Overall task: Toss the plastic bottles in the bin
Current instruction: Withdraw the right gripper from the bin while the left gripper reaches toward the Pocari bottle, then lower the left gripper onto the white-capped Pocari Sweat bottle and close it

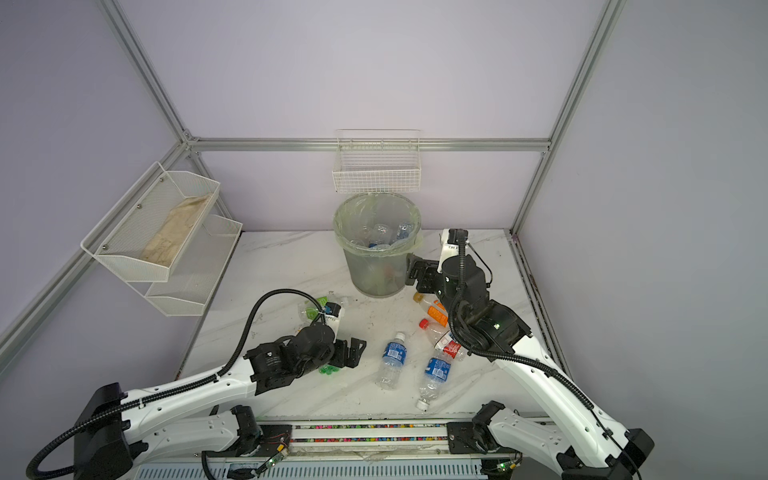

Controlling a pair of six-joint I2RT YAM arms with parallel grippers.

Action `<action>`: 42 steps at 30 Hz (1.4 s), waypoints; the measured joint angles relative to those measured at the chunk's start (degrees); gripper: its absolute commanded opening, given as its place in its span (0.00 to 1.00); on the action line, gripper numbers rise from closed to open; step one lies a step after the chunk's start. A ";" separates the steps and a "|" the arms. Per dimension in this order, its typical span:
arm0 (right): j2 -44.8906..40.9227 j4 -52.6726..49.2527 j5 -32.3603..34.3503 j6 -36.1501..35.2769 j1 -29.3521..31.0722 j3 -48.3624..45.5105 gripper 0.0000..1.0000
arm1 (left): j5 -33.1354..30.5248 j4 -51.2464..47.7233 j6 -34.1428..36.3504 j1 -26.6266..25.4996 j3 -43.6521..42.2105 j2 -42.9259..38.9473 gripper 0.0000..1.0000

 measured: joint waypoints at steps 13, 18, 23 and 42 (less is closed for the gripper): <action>-3.10 -2.34 0.35 2.32 0.00 -3.76 0.97 | 3.06 -0.13 2.10 -6.62 14.25 21.00 0.99; -4.59 -2.82 0.52 2.54 0.00 -4.42 0.97 | 3.23 -3.65 2.47 -7.58 19.37 27.61 0.98; -5.55 -3.23 0.90 2.69 0.00 -5.11 0.97 | 3.30 -7.21 2.25 -7.76 23.41 33.40 0.94; -6.29 -4.39 1.36 2.78 0.00 -6.01 0.97 | 2.78 -14.08 0.96 -8.61 29.24 40.83 0.64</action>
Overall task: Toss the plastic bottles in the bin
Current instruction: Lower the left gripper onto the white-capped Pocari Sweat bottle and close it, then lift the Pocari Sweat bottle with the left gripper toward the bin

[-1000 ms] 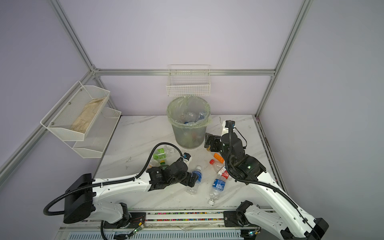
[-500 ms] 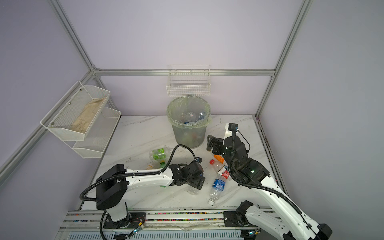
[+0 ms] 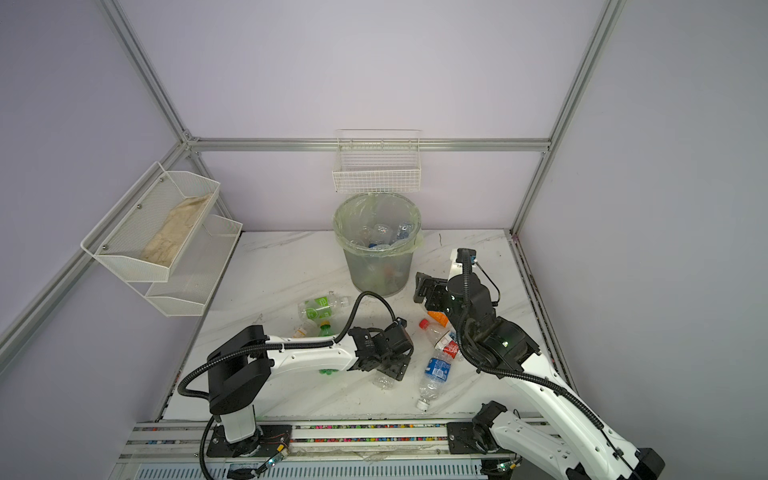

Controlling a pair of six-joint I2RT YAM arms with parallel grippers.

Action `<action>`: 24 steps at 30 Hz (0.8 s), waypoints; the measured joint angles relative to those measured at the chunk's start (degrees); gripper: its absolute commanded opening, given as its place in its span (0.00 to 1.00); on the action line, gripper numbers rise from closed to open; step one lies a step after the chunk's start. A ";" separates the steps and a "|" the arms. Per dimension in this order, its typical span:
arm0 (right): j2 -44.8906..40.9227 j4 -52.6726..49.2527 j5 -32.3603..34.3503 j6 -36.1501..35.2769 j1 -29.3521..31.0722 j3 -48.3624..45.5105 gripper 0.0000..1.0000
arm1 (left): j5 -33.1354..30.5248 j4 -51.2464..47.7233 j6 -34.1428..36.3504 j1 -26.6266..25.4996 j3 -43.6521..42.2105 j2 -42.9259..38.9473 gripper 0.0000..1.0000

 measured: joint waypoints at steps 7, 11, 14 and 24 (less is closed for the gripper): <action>-0.55 -0.33 0.00 0.00 0.00 0.00 0.97 | -0.59 -1.57 0.07 0.00 2.23 0.31 0.37; -0.55 -0.50 0.00 -0.02 0.00 0.00 0.97 | -1.49 -2.49 0.02 0.00 2.73 0.33 0.35; -0.55 -0.61 0.02 -0.02 0.00 0.00 0.97 | -2.38 -2.97 0.04 0.00 2.73 0.33 0.33; -0.61 -0.79 0.24 -0.04 0.00 0.00 0.97 | -7.21 -3.78 0.55 -0.33 2.73 -4.57 0.31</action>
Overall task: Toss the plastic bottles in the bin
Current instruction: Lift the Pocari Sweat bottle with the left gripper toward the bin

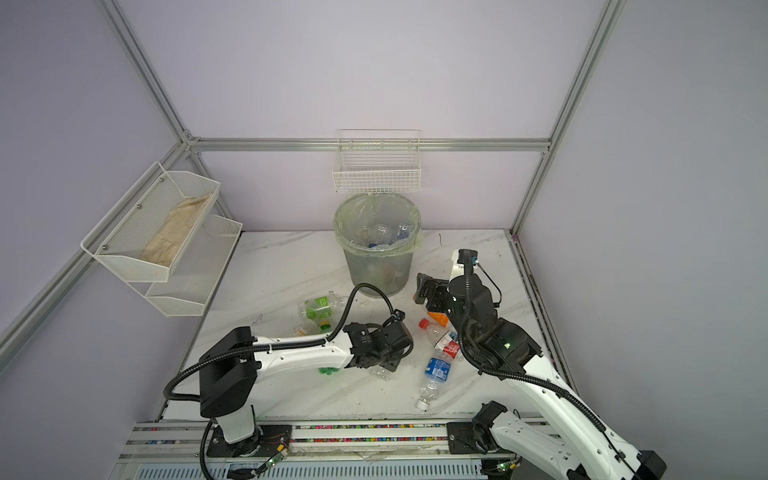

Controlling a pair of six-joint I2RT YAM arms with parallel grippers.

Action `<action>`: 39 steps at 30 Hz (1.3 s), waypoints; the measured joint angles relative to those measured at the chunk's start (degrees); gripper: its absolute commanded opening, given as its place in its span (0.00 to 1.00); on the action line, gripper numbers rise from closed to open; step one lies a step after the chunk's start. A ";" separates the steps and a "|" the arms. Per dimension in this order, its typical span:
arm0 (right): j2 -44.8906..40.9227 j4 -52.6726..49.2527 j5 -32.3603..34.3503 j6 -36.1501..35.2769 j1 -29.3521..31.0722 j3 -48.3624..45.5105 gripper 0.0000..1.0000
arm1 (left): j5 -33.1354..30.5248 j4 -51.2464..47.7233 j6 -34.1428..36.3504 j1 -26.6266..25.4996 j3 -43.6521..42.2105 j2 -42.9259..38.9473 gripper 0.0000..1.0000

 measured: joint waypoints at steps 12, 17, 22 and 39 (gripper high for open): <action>-2.03 -0.57 0.76 0.00 0.00 0.00 0.97 | -13.92 4.66 5.97 -0.42 -1.18 -21.44 0.25; -2.67 -0.68 0.79 0.09 0.00 0.00 0.97 | -19.43 10.99 11.56 -0.37 -4.94 -32.76 0.26; -3.28 -0.94 0.85 0.31 0.00 -0.02 0.97 | -23.37 19.89 15.67 -0.37 -12.41 -44.70 0.26; -2.51 -1.11 0.74 1.25 0.00 -0.02 0.97 | -28.35 41.27 24.15 -0.37 -30.99 -73.55 0.22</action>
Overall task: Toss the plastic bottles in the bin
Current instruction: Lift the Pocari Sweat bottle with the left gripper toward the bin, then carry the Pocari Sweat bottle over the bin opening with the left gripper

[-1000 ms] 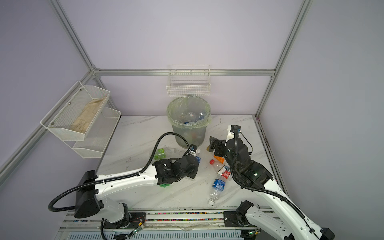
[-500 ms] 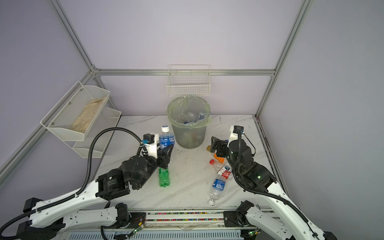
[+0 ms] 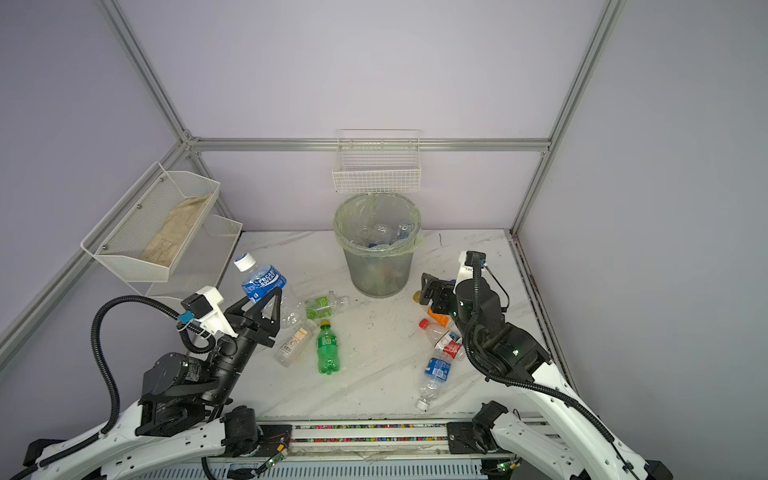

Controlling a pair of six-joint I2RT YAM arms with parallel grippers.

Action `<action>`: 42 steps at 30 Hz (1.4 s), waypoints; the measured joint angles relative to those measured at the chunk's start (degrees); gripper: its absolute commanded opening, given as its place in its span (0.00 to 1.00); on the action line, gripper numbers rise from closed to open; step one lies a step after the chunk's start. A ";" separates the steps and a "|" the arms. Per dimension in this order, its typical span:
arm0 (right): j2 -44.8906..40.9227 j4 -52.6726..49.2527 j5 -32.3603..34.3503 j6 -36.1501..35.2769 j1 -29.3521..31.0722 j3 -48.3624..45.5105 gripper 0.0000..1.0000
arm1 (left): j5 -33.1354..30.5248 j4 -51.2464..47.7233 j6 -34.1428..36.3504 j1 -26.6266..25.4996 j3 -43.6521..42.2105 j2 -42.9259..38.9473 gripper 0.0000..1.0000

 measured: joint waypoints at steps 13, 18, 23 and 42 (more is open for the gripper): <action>0.02 -0.02 -0.20 0.72 0.00 0.00 0.97 | 2.05 6.21 13.62 0.00 2.27 11.13 0.23; 0.00 -0.02 -0.24 0.92 0.00 0.02 0.97 | 3.89 10.12 18.40 0.07 5.46 16.57 0.23; -0.02 -0.15 -0.55 0.92 0.00 0.04 0.97 | 6.19 14.10 21.86 0.98 10.27 21.00 0.23; -2.89 -4.09 -0.39 0.92 0.00 4.35 0.97 | 23.12 -3.69 11.56 22.32 48.96 54.90 0.66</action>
